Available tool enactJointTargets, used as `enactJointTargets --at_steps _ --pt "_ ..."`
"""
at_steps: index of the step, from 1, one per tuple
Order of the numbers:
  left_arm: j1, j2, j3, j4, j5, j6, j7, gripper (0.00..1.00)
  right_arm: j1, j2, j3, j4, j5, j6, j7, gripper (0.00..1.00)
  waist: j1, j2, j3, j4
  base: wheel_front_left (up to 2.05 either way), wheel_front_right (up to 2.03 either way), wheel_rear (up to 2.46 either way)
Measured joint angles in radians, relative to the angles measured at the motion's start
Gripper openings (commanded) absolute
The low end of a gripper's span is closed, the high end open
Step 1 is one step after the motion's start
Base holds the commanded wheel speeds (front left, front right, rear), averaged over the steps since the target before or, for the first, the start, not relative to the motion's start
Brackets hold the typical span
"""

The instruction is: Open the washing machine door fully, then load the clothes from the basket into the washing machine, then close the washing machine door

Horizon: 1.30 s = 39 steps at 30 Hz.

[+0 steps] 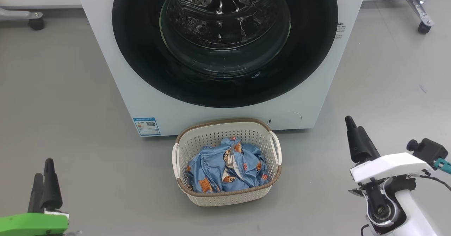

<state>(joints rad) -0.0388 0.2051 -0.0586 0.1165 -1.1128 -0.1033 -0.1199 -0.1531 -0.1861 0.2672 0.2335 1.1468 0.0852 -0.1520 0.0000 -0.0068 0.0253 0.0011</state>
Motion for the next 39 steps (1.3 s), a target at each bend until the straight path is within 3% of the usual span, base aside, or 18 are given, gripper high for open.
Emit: enactJointTargets --at_steps 20,39 --pt "-0.019 0.059 -0.066 0.015 0.359 0.014 -0.07 1.0 -0.081 -0.028 0.146 0.049 -0.345 -0.077 -0.049 1.0 0.0 0.0 0.008 -0.002 0.0 0.0 0.0" --pt "-0.021 0.066 -0.085 0.021 0.571 0.023 -0.131 1.0 -0.139 -0.028 0.249 0.11 -0.559 -0.113 -0.096 1.0 0.0 0.0 0.011 -0.005 0.0 0.0 0.0"
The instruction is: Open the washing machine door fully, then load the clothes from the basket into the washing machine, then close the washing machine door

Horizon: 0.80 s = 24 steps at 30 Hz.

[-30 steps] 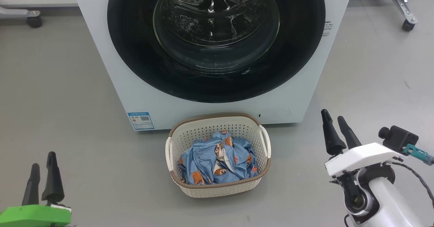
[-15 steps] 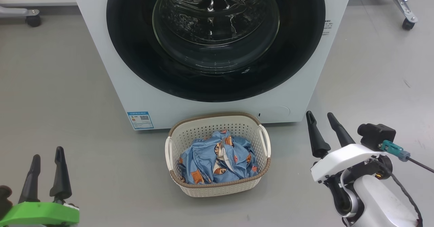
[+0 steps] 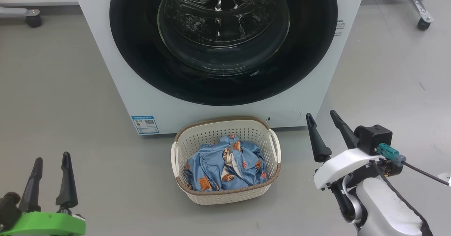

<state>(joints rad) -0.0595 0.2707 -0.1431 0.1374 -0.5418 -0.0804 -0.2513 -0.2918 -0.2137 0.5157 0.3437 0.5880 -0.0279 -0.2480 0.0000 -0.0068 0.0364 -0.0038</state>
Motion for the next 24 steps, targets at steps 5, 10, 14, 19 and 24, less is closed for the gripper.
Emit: enactJointTargets --at_steps 5,10,14,19,24 --pt "0.0 0.004 0.002 0.005 0.016 0.0 0.0 1.0 -0.002 0.0 0.001 0.014 -0.001 0.0 0.0 1.0 0.0 0.0 -0.002 -0.001 0.0 0.0 0.0" --pt "0.0 0.003 0.006 0.014 0.023 0.0 0.0 1.0 -0.002 0.002 0.001 0.022 -0.001 0.0 0.0 1.0 0.0 0.0 -0.003 -0.001 0.0 0.0 0.0" --pt "0.0 -0.001 0.008 0.021 0.025 0.0 0.0 1.0 -0.003 0.005 0.0 0.03 -0.001 0.0 0.0 1.0 0.0 0.0 -0.004 -0.001 0.0 0.0 0.0" --pt "0.0 -0.007 0.011 0.026 0.026 0.0 0.0 1.0 -0.003 0.011 0.0 0.039 -0.001 0.0 0.0 1.0 0.0 0.0 -0.007 0.0 0.0 0.0 0.0" --pt "0.0 -0.01 0.012 0.027 0.032 0.0 0.0 1.0 -0.004 0.013 0.001 0.047 -0.001 0.002 0.0 1.0 0.0 0.0 -0.009 -0.001 0.0 0.0 0.0"
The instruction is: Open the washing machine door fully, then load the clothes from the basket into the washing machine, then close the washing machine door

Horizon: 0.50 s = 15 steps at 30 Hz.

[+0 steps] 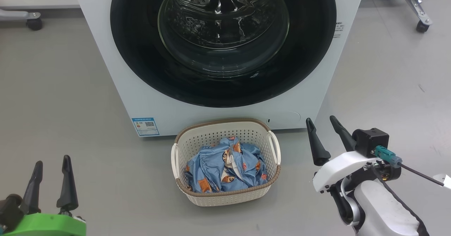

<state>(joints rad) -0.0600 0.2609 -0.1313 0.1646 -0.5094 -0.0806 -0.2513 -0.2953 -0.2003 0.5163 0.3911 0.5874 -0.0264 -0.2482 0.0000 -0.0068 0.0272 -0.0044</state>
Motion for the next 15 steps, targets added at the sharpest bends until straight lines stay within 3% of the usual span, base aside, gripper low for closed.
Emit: enactJointTargets --at_steps 15 --pt "0.0 -0.004 0.007 0.008 0.009 -0.004 0.0 1.0 -0.009 0.003 0.0 0.016 0.0 0.001 0.0 1.0 0.0 0.0 -0.004 -0.004 0.0 0.0 0.0"
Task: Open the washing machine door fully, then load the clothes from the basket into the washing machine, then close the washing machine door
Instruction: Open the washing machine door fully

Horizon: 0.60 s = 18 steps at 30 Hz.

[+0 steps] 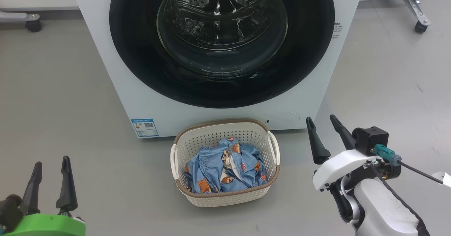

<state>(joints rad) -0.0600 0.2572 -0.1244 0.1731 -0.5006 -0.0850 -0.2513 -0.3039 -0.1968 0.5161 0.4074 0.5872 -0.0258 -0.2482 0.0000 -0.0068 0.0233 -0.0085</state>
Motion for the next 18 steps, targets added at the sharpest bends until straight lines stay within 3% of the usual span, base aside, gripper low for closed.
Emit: enactJointTargets --at_steps 18 --pt "0.0 -0.007 0.02 0.011 0.009 -0.006 0.0 1.0 -0.009 0.004 -0.003 0.007 -0.008 0.009 0.0 1.0 0.0 0.0 -0.002 -0.002 0.07 0.07 -0.14"
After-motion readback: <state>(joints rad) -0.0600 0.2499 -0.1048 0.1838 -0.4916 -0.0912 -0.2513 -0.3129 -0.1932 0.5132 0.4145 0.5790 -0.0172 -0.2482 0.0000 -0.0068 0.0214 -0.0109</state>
